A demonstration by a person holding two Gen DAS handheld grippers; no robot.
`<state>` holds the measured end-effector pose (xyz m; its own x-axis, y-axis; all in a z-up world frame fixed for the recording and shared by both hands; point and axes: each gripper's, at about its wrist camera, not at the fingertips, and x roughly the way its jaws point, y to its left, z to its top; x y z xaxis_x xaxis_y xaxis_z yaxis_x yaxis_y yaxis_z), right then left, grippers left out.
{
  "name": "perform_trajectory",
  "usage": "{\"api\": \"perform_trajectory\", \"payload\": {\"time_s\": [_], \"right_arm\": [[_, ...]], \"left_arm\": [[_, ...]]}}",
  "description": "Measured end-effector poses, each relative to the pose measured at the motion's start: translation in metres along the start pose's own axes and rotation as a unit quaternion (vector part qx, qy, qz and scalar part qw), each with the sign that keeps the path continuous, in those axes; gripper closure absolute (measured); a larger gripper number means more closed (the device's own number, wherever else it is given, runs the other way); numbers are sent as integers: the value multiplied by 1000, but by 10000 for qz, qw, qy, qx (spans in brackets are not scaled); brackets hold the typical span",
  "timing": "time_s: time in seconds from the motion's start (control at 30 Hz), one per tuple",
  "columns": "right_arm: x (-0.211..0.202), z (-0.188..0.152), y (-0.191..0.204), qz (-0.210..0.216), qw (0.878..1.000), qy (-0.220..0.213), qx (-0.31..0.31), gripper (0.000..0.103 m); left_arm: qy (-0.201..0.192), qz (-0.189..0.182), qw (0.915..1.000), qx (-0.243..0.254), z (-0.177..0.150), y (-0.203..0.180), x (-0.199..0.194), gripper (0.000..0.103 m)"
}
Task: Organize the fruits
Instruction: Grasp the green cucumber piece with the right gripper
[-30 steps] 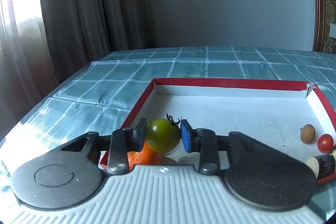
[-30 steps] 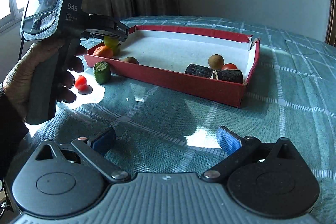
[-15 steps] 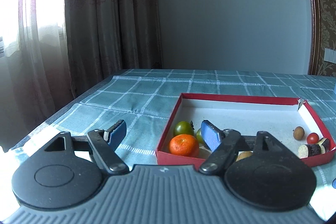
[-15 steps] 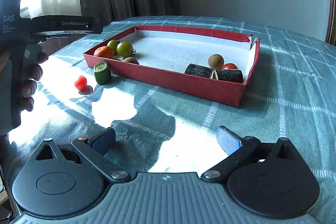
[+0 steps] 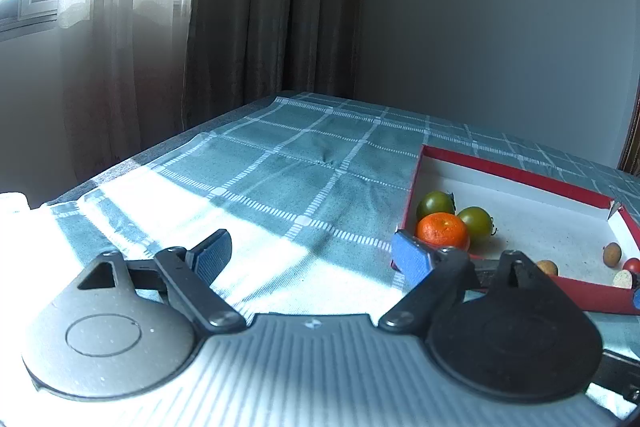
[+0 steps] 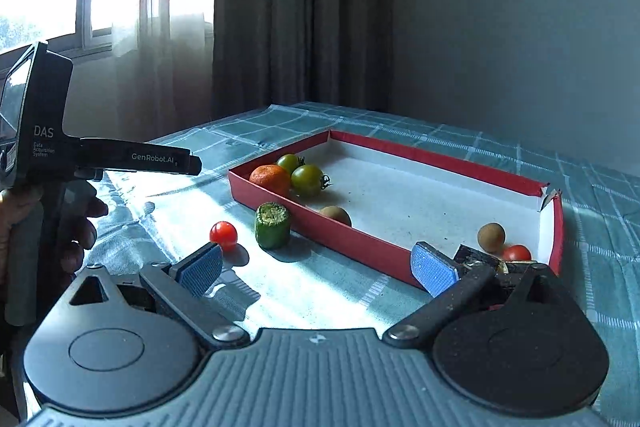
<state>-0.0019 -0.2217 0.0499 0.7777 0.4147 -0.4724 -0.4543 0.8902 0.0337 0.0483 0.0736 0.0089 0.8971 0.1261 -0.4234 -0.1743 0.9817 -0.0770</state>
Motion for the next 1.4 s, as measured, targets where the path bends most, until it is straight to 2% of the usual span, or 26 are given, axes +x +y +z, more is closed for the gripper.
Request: {"api": "perform_trajectory", "payload": {"time_s": [0.03,0.1,0.2,0.5,0.73,0.8,0.9,0.97,1.1,1.17,1.27,1.4], "right_arm": [[8,3,2,-2,10000,75,60,12],[24,6,5,-66,9996,176,208,27],[39,10,3,-29,9985,282,474,39],[63,16,9,276,9953,541,753,41],[72,20,15,302,9938,586,901,41],[72,18,11,417,9916,565,1083,47],[77,13,-10,640,9791,645,1820,50],[77,12,-16,712,9750,633,2007,51],[76,14,-2,453,9839,631,1610,53],[76,15,5,241,9873,612,1447,60],[74,15,9,141,9900,562,1285,69],[71,16,15,84,9921,500,1148,75]], "left_arm": [[-45,22,10000,31,0,-1,-2,16],[-98,-3,9999,53,-1,-2,-4,14],[-91,-48,9999,-11,0,0,-4,13],[-102,-80,9999,-27,-1,0,-4,11],[-108,-87,9999,-28,-1,0,-4,6],[-123,-91,9999,-38,-1,1,-4,5],[-126,-87,9999,-27,-1,0,-4,5],[-128,-87,9999,-23,-1,0,-4,5],[-139,-82,9999,-18,-1,0,-4,3],[-151,-77,9999,-8,-1,0,-4,1],[-165,-75,9998,-11,-1,0,-4,0],[-180,-73,9998,1,-1,0,-5,0]]}}
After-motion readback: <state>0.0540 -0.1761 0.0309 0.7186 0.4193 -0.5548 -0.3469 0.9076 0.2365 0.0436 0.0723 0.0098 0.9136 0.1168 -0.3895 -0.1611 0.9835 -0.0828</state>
